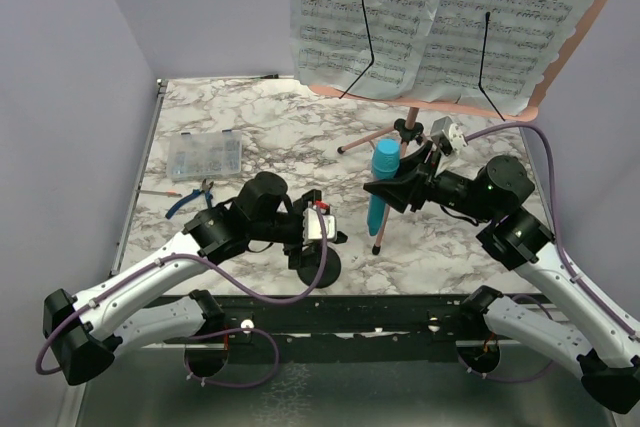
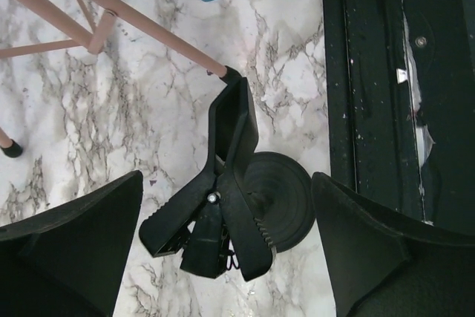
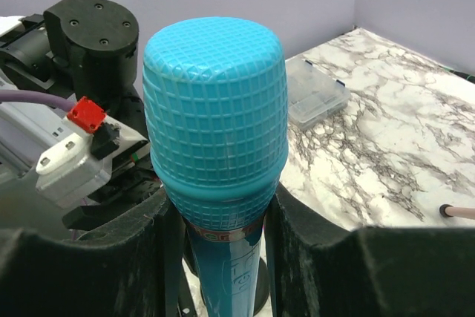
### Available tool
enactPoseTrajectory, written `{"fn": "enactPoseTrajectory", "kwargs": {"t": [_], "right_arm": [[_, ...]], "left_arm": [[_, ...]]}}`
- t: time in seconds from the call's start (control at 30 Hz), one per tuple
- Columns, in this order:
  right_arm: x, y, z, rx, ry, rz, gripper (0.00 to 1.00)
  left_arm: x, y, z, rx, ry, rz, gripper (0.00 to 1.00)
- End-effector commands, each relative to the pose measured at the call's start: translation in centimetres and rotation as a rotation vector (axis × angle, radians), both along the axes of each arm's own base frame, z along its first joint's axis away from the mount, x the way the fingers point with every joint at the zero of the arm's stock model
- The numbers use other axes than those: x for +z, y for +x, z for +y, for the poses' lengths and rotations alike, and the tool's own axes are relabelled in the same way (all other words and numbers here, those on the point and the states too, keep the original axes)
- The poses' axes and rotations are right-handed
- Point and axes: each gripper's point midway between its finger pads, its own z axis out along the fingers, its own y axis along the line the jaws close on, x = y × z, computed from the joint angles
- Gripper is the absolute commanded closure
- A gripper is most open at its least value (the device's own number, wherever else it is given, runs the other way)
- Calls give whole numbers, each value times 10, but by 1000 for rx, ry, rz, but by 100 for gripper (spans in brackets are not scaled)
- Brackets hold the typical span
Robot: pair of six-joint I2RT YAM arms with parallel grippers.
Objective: Set up the instrument practice props
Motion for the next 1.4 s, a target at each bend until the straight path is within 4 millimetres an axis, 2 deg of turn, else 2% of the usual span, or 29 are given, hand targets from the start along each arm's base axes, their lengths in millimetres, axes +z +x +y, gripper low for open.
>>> {"fn": "enactPoseTrajectory", "kwargs": {"t": [0.0,0.1,0.2,0.27,0.43,0.63,0.8,0.9,1.0,1.07,1.1,1.23,1.27,1.37], "right_arm": [[7,-1,-2,-11,25,-44,99],[5,1,-2,-20,23,-41,100],[3,2,-1,-20,19,-35,99],[1,3,0,-16,15,-29,100],[0,2,1,-9,15,-38,99],[3,5,1,-19,23,-48,100],[4,6,1,-22,27,-52,99],[5,7,0,-28,29,-54,100],[6,7,-1,-36,32,-56,100],[5,8,-1,-38,30,-55,100],[5,7,-1,-38,30,-55,100],[4,6,-2,-35,32,-57,99],[3,4,-1,-22,28,-68,99],[2,3,-1,-16,20,-94,99]], "left_arm": [[9,-5,-9,-104,1,-40,11],[16,-2,-13,-109,-20,-59,16],[21,3,-18,-99,-53,-91,30],[19,9,-18,-73,-57,-100,35],[18,24,-21,-13,-74,-145,41],[43,47,-31,74,-206,-258,44],[50,61,-44,88,-251,-300,50],[53,65,-50,84,-270,-313,57],[53,65,-54,70,-282,-311,57],[52,62,-54,61,-282,-306,53],[52,61,-53,60,-284,-306,48],[59,56,-46,53,-285,-327,15],[60,54,-43,52,-279,-334,10],[63,52,-35,54,-257,-352,4]]}}
